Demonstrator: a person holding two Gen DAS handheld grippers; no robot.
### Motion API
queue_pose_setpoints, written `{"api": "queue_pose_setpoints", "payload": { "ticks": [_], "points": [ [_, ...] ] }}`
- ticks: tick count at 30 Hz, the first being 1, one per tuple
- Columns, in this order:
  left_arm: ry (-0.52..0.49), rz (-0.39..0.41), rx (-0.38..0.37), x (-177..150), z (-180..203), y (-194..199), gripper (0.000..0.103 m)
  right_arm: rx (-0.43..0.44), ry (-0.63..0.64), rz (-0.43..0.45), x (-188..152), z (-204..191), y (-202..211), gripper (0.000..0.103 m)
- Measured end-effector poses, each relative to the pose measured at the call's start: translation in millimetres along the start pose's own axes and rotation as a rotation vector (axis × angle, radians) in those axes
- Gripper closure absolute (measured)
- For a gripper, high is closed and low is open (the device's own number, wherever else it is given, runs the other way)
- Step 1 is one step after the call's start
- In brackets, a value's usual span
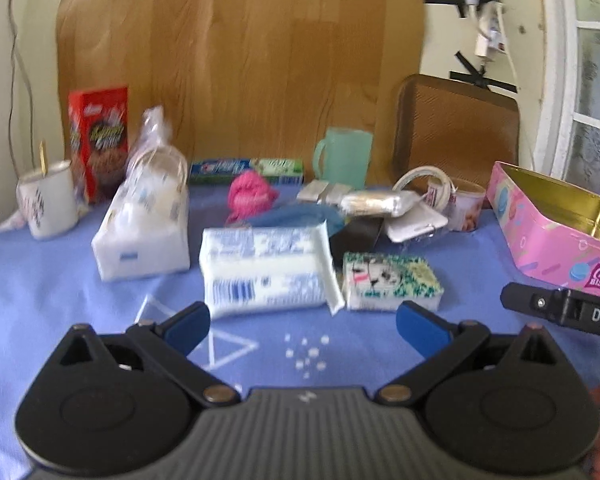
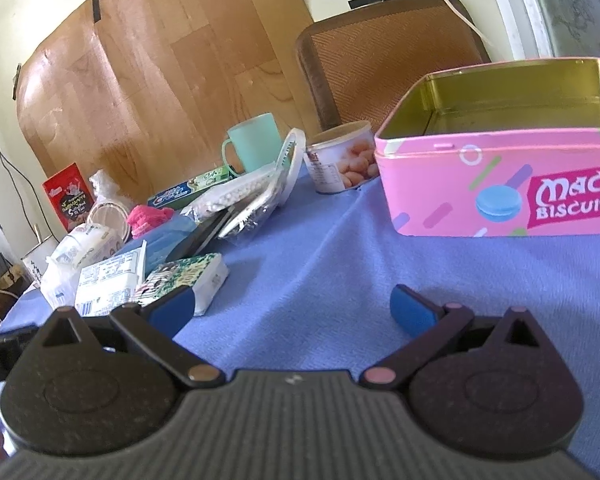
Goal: Organize soft objects
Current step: 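Move the left tool toward the green floral tissue pack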
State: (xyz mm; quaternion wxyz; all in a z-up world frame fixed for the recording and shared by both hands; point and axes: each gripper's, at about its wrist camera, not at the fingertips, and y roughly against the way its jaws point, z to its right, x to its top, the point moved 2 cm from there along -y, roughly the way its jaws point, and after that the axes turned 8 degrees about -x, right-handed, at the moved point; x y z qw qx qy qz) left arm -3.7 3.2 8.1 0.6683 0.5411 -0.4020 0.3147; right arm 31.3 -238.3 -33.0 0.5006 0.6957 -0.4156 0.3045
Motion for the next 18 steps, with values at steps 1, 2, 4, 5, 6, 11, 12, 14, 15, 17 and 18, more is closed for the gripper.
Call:
{"api": "queue_pose_setpoints", "payload": {
  "ticks": [1,2,4,5,6,11,12,14,15,17,18],
  "points": [
    [-0.015,0.005,0.004,2.1,0.8,-3.3,0.000,0.000,0.010,0.003,-0.2,-1.4,-0.1,0.000],
    [-0.027,0.010,0.007,3.5,1.0,-5.8,0.000,0.001,0.021,0.007,-0.9,-2.7,-0.1,0.001],
    [-0.047,0.031,0.010,6.2,0.9,-11.0,0.000,0.005,0.049,0.010,-2.3,-6.0,-0.6,0.006],
    [-0.052,0.042,0.013,6.3,0.6,-12.8,0.000,0.007,0.061,0.011,-3.3,-7.9,-0.7,0.007],
    [-0.054,0.050,0.017,6.8,0.0,-15.3,0.000,0.009,0.071,0.010,-3.8,-9.1,-1.4,0.011],
    [-0.019,0.037,0.009,4.2,-8.5,-26.5,0.000,0.012,0.097,-0.013,-5.7,-11.6,-7.3,0.037],
    [-0.004,0.042,-0.001,4.1,-11.3,-25.7,0.000,0.013,0.100,-0.013,-5.9,-11.9,-7.7,0.039],
    [0.016,0.061,-0.004,3.5,-15.5,-22.9,0.000,0.012,0.109,-0.008,-6.3,-13.3,-7.8,0.041],
    [0.026,0.067,-0.011,2.9,-17.3,-21.7,0.000,0.012,0.117,-0.006,-6.7,-14.1,-8.0,0.044],
    [0.040,0.083,-0.015,2.8,-19.6,-19.0,0.000,0.015,0.130,-0.005,-8.1,-14.4,-7.7,0.047],
    [0.045,0.092,-0.015,3.0,-20.5,-17.7,0.000,0.014,0.135,-0.004,-8.1,-15.3,-7.8,0.047]
  ]
}}
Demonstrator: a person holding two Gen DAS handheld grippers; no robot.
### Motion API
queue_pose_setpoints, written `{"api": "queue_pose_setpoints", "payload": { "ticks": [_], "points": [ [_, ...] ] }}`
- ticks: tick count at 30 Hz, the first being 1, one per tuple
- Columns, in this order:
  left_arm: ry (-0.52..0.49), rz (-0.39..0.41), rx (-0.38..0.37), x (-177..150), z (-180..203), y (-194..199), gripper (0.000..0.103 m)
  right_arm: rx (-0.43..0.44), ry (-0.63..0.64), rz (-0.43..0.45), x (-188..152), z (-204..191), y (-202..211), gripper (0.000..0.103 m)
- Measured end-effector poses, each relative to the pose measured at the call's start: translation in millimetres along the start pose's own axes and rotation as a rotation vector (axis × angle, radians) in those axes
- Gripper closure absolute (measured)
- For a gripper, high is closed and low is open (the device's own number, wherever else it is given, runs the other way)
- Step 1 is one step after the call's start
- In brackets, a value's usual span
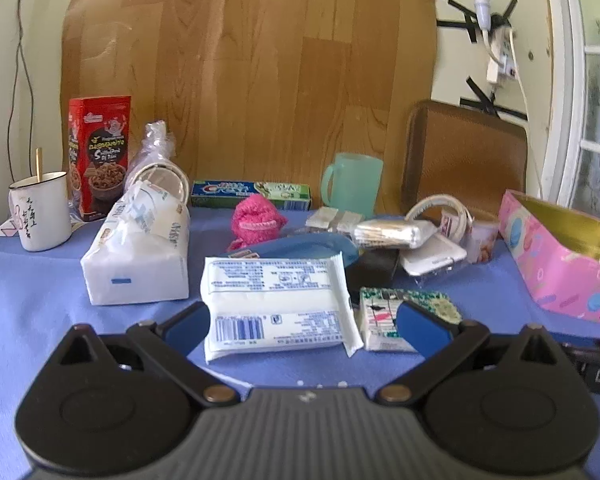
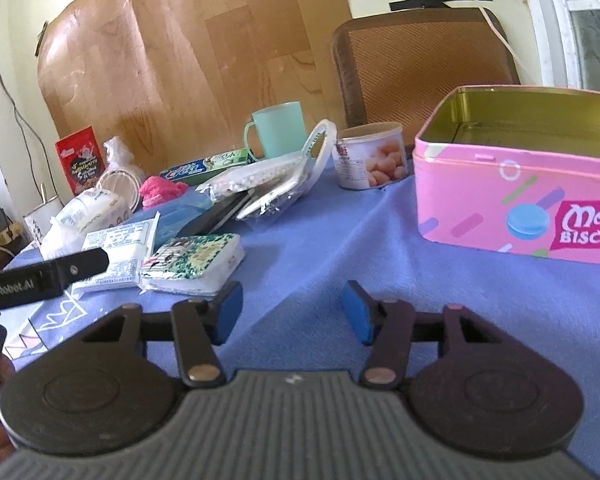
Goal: Organize soft objects
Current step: 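Move the left tool toward the green floral tissue pack, then grasp the green floral tissue pack with the left tool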
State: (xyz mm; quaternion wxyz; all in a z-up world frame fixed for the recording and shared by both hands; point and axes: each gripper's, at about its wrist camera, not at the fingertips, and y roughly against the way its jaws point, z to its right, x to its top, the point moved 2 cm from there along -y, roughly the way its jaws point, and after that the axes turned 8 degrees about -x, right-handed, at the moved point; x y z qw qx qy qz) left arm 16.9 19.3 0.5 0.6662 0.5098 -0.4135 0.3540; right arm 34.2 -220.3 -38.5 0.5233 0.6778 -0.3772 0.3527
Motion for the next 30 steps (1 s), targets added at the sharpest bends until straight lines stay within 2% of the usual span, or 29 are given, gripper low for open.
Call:
{"api": "queue_pose_setpoints", "payload": {
  "ticks": [3,6,11,16,18,19,21,22,23,24,26,30],
  "points": [
    [0.010,0.024,-0.002,-0.1,-1.9,4.3,0.000,0.002,0.017,-0.014,0.5,-1.5,-1.2,0.047],
    [0.038,0.037,-0.012,0.3,-7.2,7.4,0.000,0.071,0.067,-0.031,8.8,-13.2,-4.0,0.046],
    [0.085,0.021,-0.040,0.6,-15.3,6.0,0.004,0.178,0.220,-0.017,27.1,-42.2,-15.5,0.046],
    [0.093,0.021,-0.055,-1.2,-15.8,6.6,0.009,0.242,0.260,-0.118,33.9,-58.5,-49.7,0.028],
    [0.095,0.012,-0.063,-1.6,-15.9,5.2,0.014,0.245,0.269,-0.146,31.5,-61.9,-60.5,0.028],
    [0.099,0.006,-0.066,-1.6,-16.4,4.2,0.015,0.242,0.268,-0.154,29.3,-62.1,-63.4,0.039],
    [0.109,-0.001,-0.072,-1.4,-17.5,2.9,0.019,0.241,0.260,-0.147,25.1,-59.3,-61.1,0.052],
    [0.116,-0.005,-0.078,-1.4,-18.5,2.3,0.019,0.240,0.262,-0.137,23.9,-57.3,-57.5,0.063],
    [0.121,-0.007,-0.081,-1.5,-19.0,2.0,0.019,0.236,0.265,-0.128,23.5,-54.6,-54.0,0.068],
    [0.127,-0.010,-0.085,-1.6,-19.5,1.5,0.019,0.229,0.265,-0.123,23.0,-50.3,-49.8,0.078],
    [0.136,-0.021,-0.095,-1.3,-20.3,-0.3,0.019,0.209,0.266,-0.113,20.7,-41.4,-39.5,0.083],
    [0.142,-0.068,-0.151,1.5,-14.2,-6.4,0.021,0.174,0.254,-0.111,14.1,-22.0,-17.9,0.083]
  ]
}}
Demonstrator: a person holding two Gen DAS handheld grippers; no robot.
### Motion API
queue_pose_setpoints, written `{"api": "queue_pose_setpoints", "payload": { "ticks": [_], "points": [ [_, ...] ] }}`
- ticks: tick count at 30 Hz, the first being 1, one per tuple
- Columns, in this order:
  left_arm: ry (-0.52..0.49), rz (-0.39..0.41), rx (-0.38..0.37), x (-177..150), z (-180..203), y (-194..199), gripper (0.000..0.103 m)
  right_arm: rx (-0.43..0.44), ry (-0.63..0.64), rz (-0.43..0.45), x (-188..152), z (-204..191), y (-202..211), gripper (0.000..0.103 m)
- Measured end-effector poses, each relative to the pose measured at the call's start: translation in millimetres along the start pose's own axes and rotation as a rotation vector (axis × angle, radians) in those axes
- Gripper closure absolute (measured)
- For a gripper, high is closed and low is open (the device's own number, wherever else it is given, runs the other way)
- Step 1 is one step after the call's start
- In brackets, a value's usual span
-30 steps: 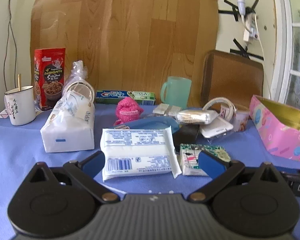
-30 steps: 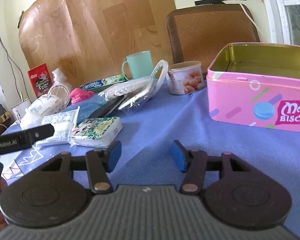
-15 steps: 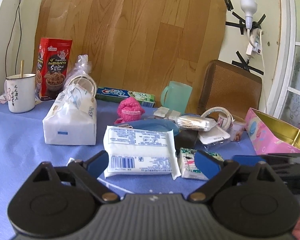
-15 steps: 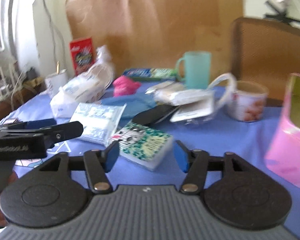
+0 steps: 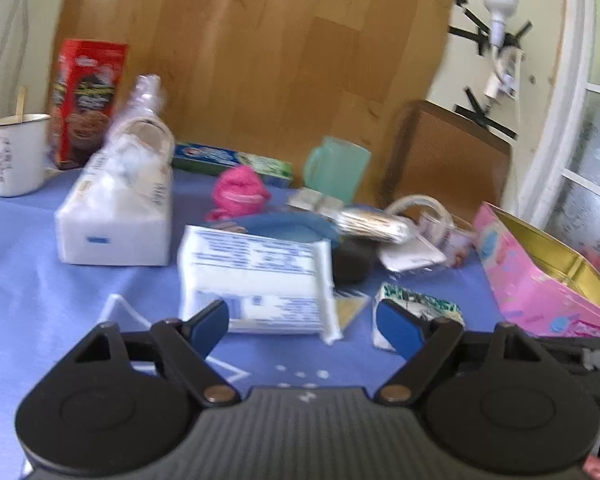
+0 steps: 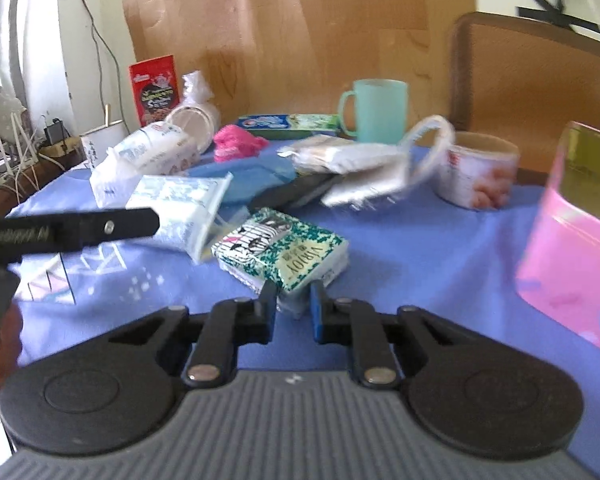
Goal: Organize soft objects
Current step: 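Grasp the green floral tissue pack with the left tool, then carry the tissue pack into the pink tin and open the left tool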
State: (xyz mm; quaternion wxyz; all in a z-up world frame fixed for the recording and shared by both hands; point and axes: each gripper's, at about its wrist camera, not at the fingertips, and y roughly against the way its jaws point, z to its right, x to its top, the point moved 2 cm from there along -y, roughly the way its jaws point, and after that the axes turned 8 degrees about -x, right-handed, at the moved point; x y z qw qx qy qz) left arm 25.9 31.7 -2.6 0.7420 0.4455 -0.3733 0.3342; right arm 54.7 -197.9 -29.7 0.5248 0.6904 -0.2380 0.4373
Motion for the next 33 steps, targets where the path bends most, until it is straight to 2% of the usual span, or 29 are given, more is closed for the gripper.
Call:
{"api": "queue_pose_setpoints", "payload": {
  "ticks": [4,7,8,9,10,11,12,14,16,18,21,25,27,30,32,33],
  "points": [
    [-0.004,-0.040,-0.124,4.6,26.3,-12.4,0.022,-0.030,0.011,0.028,-9.9,8.3,21.8,0.083],
    [-0.028,-0.116,-0.182,2.0,48.7,-31.3,0.031,-0.038,0.013,0.026,-15.8,14.9,28.5,0.080],
    [-0.036,-0.160,-0.180,-0.6,54.5,-41.5,0.034,-0.038,0.016,0.022,-16.8,16.6,27.8,0.076],
    [-0.037,-0.202,-0.172,-3.5,57.9,-51.1,0.041,-0.040,0.018,0.018,-17.1,17.2,26.3,0.066],
    [-0.026,-0.229,-0.169,-5.8,59.5,-58.7,0.041,-0.038,0.020,0.016,-16.2,17.0,23.4,0.060],
    [-0.024,-0.213,-0.165,-5.6,62.2,-58.5,0.045,-0.034,0.027,0.010,-14.6,15.3,19.7,0.058],
    [-0.010,-0.228,-0.185,-4.9,64.0,-60.1,0.056,-0.031,0.039,0.007,-13.3,13.1,16.1,0.058],
    [0.025,-0.255,-0.230,-3.7,68.9,-62.2,0.063,-0.025,0.059,0.012,-11.7,7.0,10.6,0.059],
    [-0.007,-0.244,-0.193,-2.0,77.2,-59.1,0.064,-0.065,0.076,0.039,-11.1,4.0,10.2,0.067],
    [-0.045,-0.211,-0.198,7.7,90.3,-52.9,0.064,-0.085,0.066,0.114,-9.8,6.4,20.5,0.067],
    [-0.096,-0.161,-0.266,28.1,118.8,-53.7,0.064,-0.186,0.069,0.262,-8.7,17.6,45.4,0.068],
    [-0.199,-0.130,-0.355,46.5,178.7,-77.3,0.064,-0.365,0.039,0.375,-6.1,47.3,70.1,0.067],
    [-0.251,-0.120,-0.400,48.4,212.5,-94.9,0.063,-0.446,0.003,0.385,-3.7,71.3,79.0,0.067],
    [-0.268,-0.136,-0.453,47.1,251.2,-122.9,0.063,-0.520,-0.065,0.370,-2.4,106.8,87.7,0.067],
    [-0.266,-0.160,-0.467,44.0,268.4,-141.2,0.061,-0.562,-0.097,0.330,-2.9,124.9,81.0,0.064],
    [-0.262,-0.174,-0.460,41.2,272.8,-150.8,0.058,-0.593,-0.123,0.314,-3.9,133.6,79.9,0.058]
  ]
}}
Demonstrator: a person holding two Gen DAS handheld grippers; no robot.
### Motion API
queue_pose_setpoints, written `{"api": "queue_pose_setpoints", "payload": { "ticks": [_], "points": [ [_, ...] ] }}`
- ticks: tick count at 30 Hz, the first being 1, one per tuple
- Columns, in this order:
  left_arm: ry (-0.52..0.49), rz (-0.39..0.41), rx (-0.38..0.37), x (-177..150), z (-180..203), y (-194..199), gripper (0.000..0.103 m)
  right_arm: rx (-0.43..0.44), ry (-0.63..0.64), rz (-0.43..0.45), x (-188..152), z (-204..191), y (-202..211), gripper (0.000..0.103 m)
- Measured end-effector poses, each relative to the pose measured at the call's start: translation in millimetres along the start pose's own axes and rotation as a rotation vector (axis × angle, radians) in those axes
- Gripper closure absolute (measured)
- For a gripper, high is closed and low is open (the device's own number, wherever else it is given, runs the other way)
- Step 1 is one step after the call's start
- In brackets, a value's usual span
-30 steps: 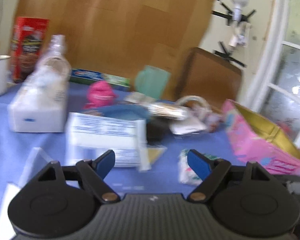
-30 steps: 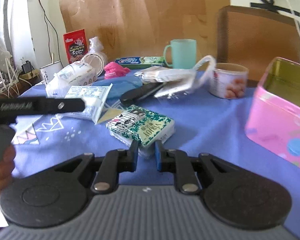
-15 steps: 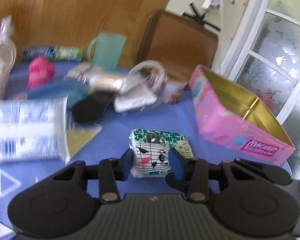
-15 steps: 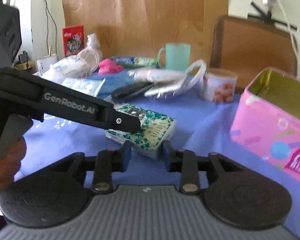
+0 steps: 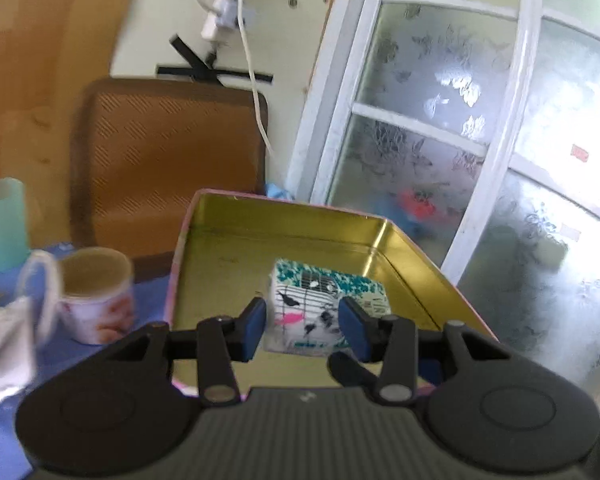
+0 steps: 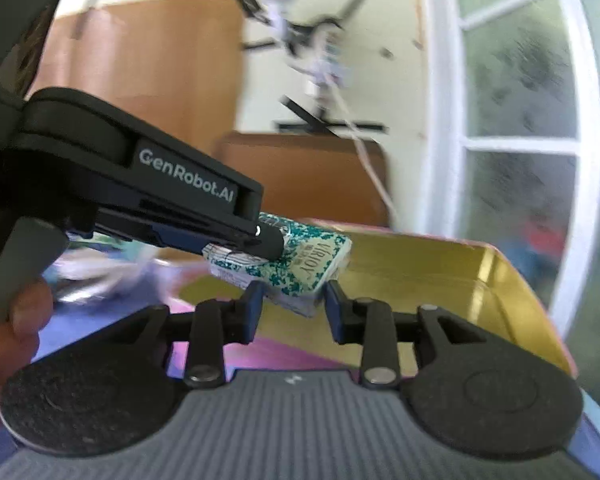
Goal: Organize soft objects
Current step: 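Carry the tissue pack into the pink tin and open the left tool, then grasp the white wet-wipe pack with the left tool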
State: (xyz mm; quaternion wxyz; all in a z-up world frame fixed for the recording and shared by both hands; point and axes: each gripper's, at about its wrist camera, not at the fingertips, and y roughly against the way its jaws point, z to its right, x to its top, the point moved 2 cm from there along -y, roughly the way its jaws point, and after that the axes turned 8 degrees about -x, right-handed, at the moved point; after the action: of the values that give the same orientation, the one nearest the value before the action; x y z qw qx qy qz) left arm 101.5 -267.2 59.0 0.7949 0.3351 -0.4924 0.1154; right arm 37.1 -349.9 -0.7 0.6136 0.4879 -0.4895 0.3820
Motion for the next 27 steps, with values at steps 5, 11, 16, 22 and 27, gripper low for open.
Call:
{"api": "queue_pose_setpoints", "payload": {
  "ticks": [5,11,16,22,27],
  "points": [
    [0.037,-0.008,0.038,-7.6,-12.3,3.9,0.043,-0.020,-0.142,0.008,-1.4,17.7,-0.8,0.042],
    [0.065,0.117,0.101,-30.8,-49.5,101.3,0.040,0.141,-0.151,0.067,2.8,-17.4,15.7,0.043],
    [0.161,0.175,0.273,-68.0,-101.0,188.4,0.039,0.382,-0.057,-0.018,0.2,-81.2,15.9,0.043],
    [0.331,0.239,0.480,-95.8,-165.6,268.3,0.033,0.619,0.166,-0.131,-3.6,-176.8,19.8,0.039],
    [0.420,0.239,0.493,-103.1,-201.0,284.9,0.027,0.705,0.326,-0.169,-5.3,-236.1,16.0,0.028]
  ]
}}
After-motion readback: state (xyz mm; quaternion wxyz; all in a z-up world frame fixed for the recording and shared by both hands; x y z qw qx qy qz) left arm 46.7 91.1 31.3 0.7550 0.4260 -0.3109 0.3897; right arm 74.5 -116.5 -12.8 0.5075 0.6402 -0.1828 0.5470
